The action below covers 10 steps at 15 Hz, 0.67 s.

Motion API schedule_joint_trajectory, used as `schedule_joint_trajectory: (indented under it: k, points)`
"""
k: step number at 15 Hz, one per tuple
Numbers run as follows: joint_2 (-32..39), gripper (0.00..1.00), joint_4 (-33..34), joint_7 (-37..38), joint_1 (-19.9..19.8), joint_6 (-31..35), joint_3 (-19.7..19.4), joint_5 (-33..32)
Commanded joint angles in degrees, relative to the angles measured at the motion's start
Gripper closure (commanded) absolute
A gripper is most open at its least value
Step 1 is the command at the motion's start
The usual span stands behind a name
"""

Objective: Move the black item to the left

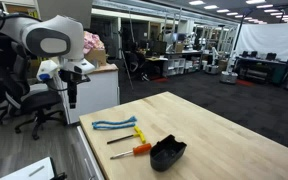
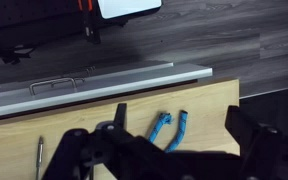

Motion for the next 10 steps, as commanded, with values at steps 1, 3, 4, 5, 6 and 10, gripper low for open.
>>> schedule_joint_trajectory:
  k: [1, 3, 4, 5, 6, 10]
  points:
    - [0.0, 0.00, 0.1, -0.1, -0.3, -0.2, 0.2, 0.1]
    - [2.8, 0.00, 2.3, -3.1, -1.1, -1.5, -1.4, -1.1]
    - [3.5, 0.00, 2.9, -3.6, -2.2, -1.3, -2.2, -2.2]
    - [3.4, 0.00, 2.9, -3.2, -3.3, -0.6, -2.4, -3.9]
    - [3.8, 0.00, 3.1, -3.7, -4.8, 1.1, -3.0, -6.6]
    - [9.3, 0.00, 5.6, -10.2, -9.2, 6.8, -8.3, -14.0]
